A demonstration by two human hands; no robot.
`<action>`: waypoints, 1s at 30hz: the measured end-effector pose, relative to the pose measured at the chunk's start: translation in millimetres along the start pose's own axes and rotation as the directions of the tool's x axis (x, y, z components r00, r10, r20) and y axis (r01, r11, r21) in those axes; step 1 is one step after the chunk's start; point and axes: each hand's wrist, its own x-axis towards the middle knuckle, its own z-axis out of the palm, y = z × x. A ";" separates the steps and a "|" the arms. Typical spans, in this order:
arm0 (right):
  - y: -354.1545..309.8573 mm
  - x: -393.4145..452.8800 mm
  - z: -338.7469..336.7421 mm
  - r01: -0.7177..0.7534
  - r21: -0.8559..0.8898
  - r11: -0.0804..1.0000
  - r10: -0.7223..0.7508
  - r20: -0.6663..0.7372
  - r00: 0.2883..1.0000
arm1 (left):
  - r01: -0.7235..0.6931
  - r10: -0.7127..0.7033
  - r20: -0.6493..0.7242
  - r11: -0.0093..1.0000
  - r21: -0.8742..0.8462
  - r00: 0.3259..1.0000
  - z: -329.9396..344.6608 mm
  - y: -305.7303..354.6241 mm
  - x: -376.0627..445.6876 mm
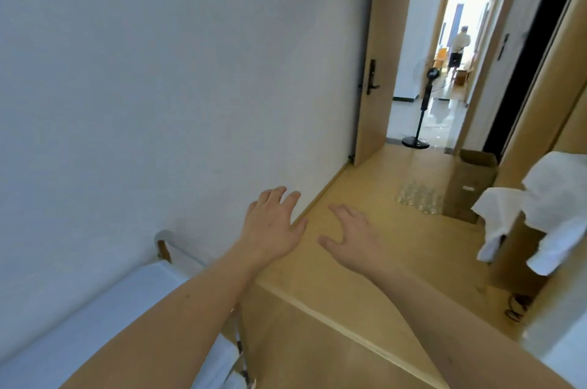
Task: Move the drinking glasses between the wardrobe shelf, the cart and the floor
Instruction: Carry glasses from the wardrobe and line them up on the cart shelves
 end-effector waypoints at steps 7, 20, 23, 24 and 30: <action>102.0 32.2 -88.5 -0.125 -0.104 0.987 0.114 -0.110 0.987 | -0.144 0.145 0.001 0.987 -0.076 0.989 28.4 110.3 107.6; 215.3 85.6 -151.6 -0.316 -0.160 0.935 0.276 -0.226 0.934 | -0.345 0.356 0.024 0.920 -0.188 0.934 82.4 212.2 245.0; 234.4 110.3 -149.3 -0.359 -0.165 0.919 0.316 -0.238 0.918 | -0.376 0.391 0.027 0.900 -0.219 0.920 100.6 216.5 276.9; 241.2 121.9 -147.7 -0.372 -0.160 0.914 0.329 -0.243 0.912 | -0.394 0.409 0.023 0.892 -0.222 0.912 107.0 216.9 290.8; 271.0 195.6 -140.9 -0.454 -0.158 0.877 0.400 -0.286 0.871 | -0.460 0.485 0.040 0.850 -0.256 0.873 137.1 214.9 380.9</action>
